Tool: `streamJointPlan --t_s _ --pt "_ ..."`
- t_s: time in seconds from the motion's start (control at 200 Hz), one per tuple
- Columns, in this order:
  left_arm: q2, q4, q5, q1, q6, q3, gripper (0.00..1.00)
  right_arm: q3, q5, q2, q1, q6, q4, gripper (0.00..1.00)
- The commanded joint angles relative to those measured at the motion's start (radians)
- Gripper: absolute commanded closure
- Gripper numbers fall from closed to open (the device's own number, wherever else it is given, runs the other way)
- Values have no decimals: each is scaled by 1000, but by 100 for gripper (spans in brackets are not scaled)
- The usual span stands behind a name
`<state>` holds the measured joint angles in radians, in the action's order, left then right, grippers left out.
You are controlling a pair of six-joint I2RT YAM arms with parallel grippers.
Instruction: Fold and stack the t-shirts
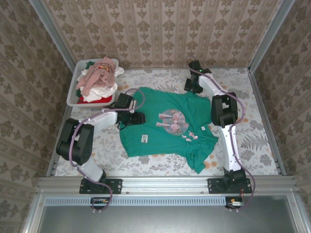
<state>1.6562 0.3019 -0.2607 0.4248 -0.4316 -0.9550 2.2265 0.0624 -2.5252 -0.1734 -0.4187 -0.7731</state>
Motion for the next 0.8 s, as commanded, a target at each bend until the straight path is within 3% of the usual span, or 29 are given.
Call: streamJointPlan --t_s 0.0,0.085,0.3,0.455,0.615,0.635,0.69,0.705,0.795 --pt "14 16 12 0 28 -8 39 -19 77 45 -7 12 -123 53" --pt "13 17 14 -3 27 -8 39 -50 68 46 -8 14 -105 60" --pt "2 28 15 -13 36 -5 39 -20 117 100 -16 51 -80 91" --pt "-8 26 14 -24 40 3 39 0 321 250 -99 217 -36 93" --pt "-11 11 5 -34 37 24 39 -197 533 356 -211 405 147 79" --pt "-12 10 3 -36 36 25 39 -219 548 358 -217 416 167 71" --pt "-11 8 -3 -37 34 30 39 -239 578 340 -220 420 178 38" --pt "-11 8 -4 -37 37 32 39 -233 577 330 -218 418 168 34" --pt "-17 11 -9 -37 40 35 39 -169 449 289 -181 343 69 33"
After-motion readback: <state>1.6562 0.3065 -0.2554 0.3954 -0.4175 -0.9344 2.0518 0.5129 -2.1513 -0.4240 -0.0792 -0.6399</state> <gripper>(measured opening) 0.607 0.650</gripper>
